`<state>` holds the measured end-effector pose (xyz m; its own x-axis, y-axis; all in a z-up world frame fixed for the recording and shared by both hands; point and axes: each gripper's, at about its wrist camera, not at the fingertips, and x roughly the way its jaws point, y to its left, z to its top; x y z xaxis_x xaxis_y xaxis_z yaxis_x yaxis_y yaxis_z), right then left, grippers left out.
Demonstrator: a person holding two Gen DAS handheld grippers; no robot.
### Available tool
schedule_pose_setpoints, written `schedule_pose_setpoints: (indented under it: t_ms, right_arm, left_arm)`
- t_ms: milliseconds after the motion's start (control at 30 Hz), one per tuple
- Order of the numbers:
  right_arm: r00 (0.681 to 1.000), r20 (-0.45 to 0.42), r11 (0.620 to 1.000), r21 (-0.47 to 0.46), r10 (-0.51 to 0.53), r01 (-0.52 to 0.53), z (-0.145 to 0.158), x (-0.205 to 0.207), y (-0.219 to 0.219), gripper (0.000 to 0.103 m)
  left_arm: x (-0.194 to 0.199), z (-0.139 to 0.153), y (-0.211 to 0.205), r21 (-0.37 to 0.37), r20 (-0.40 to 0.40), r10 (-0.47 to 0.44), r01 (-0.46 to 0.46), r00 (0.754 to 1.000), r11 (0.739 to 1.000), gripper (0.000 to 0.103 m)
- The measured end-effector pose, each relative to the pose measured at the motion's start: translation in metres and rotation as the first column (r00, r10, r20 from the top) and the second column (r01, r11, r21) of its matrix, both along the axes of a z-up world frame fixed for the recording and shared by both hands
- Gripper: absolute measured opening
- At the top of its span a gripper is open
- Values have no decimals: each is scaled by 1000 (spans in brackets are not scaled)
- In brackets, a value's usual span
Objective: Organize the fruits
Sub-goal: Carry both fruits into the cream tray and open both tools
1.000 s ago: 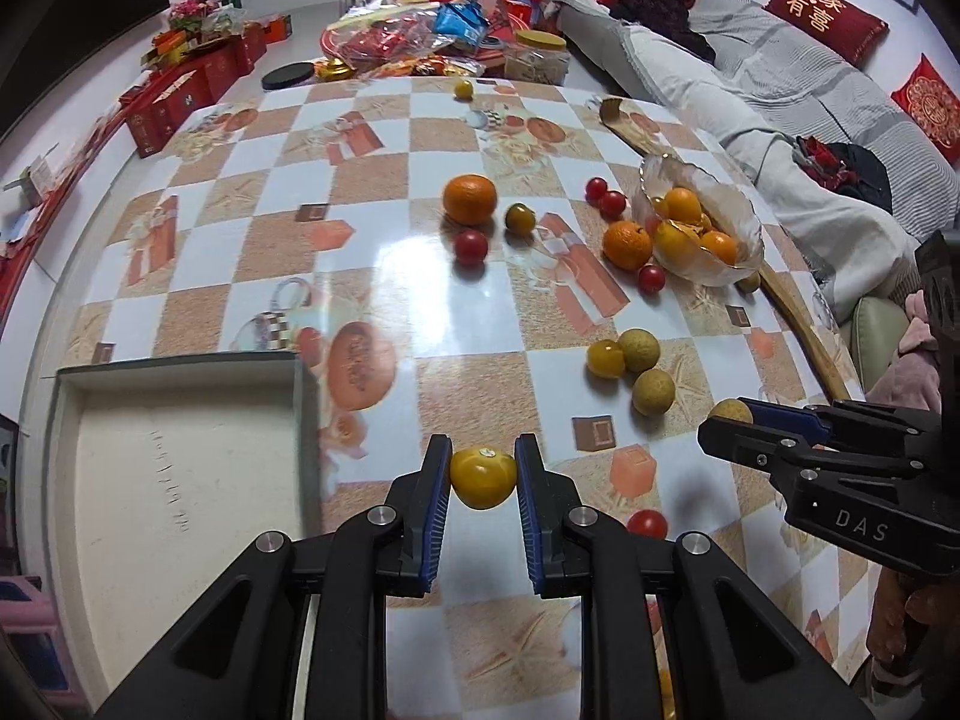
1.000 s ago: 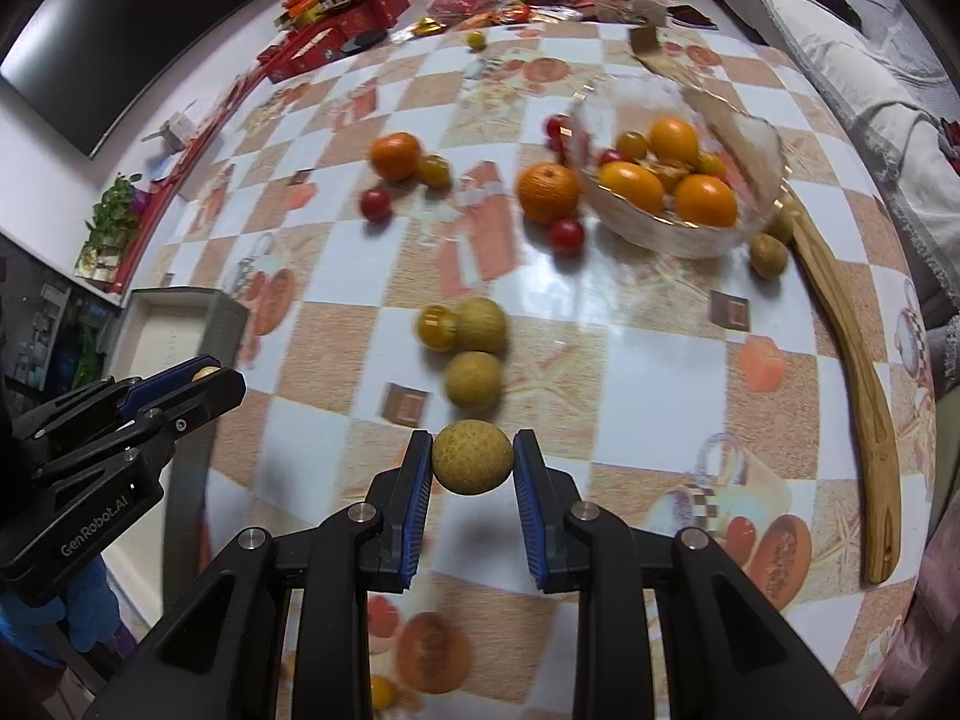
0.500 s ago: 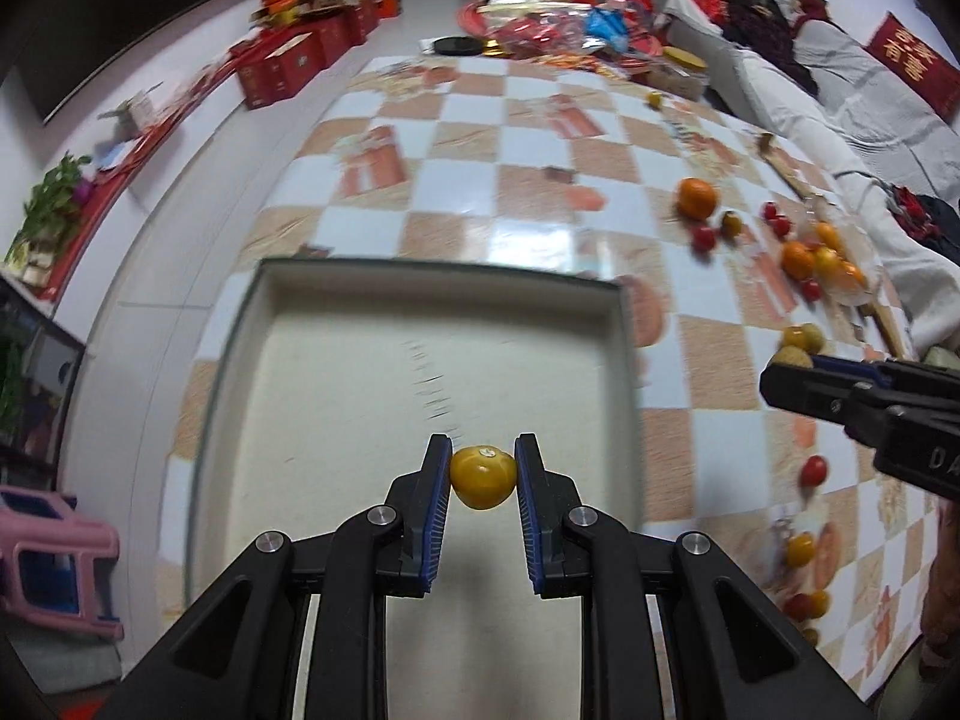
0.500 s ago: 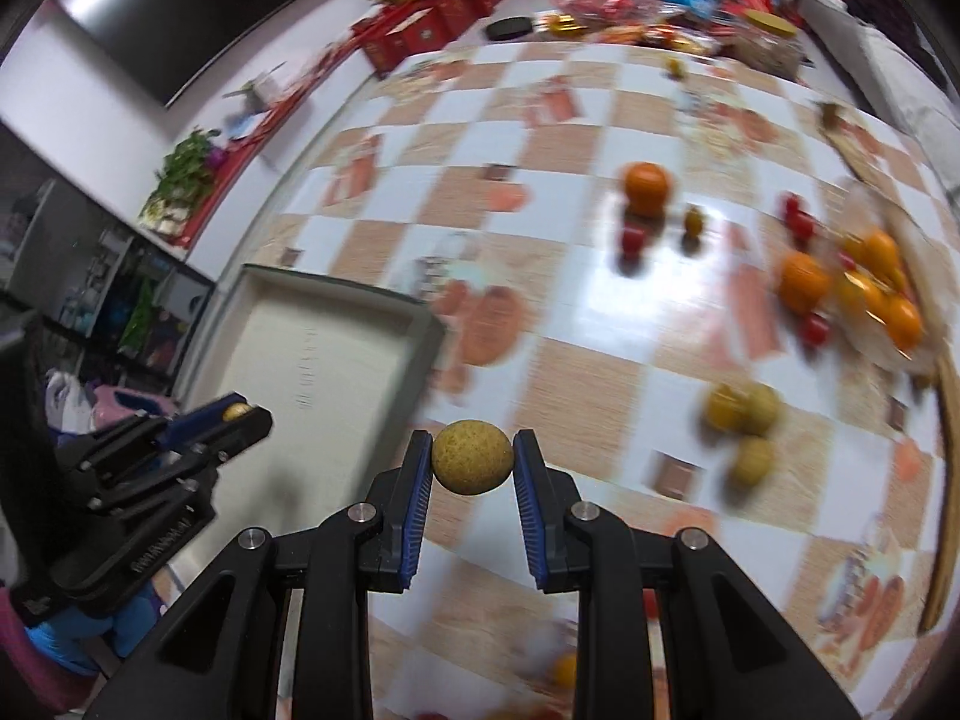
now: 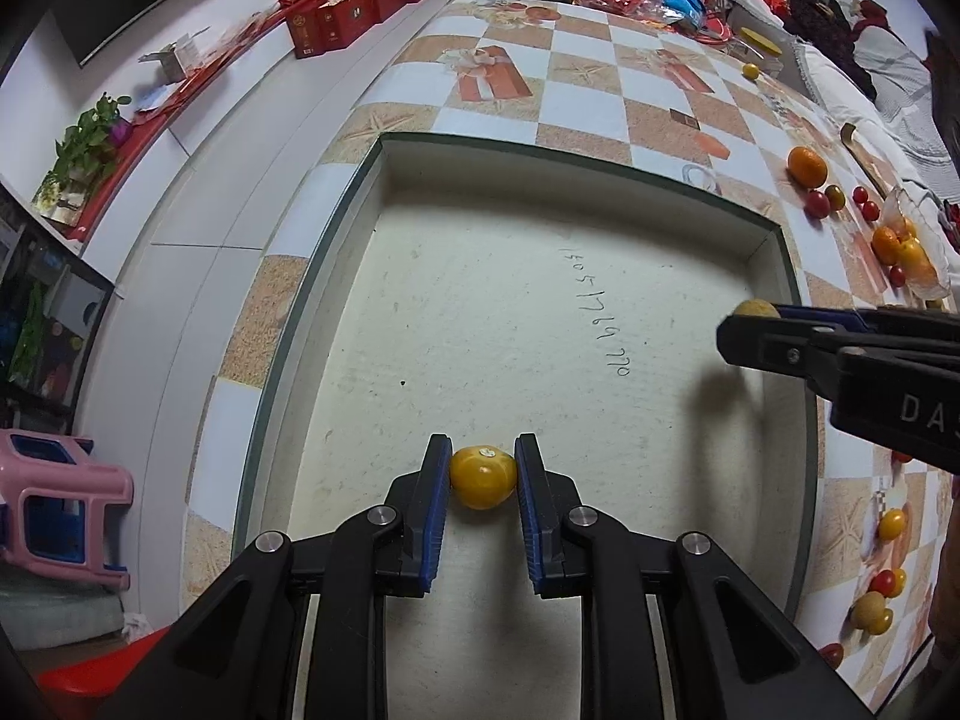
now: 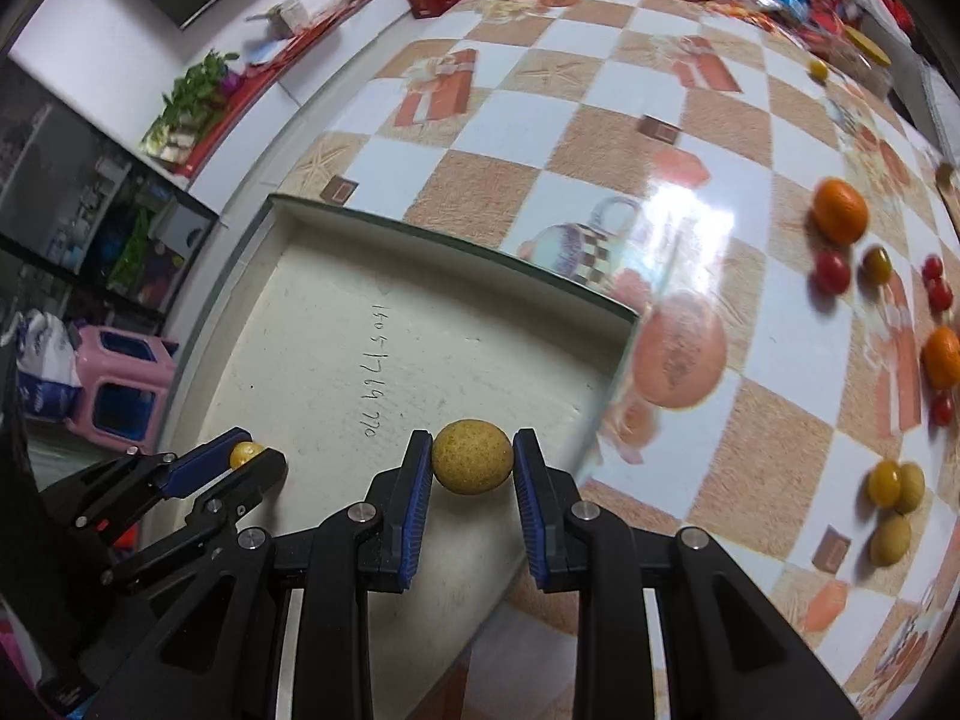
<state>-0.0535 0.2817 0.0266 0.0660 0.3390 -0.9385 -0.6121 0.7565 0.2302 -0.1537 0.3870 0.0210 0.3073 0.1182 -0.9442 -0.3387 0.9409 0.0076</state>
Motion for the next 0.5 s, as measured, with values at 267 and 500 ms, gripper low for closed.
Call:
schedule_pose_setpoints:
  t_ms: [267, 500]
  right_arm:
    - [997, 17, 994, -90, 71, -69, -13, -10, 17, 35]
    - [998, 23, 999, 0, 54, -54, 6, -9, 15, 84]
  left_arm:
    - [-3, -2, -4, 27, 4, -31, 31, 1000, 999, 29]
    - [-10, 0, -2, 82, 1, -28, 28, 1000, 996, 80]
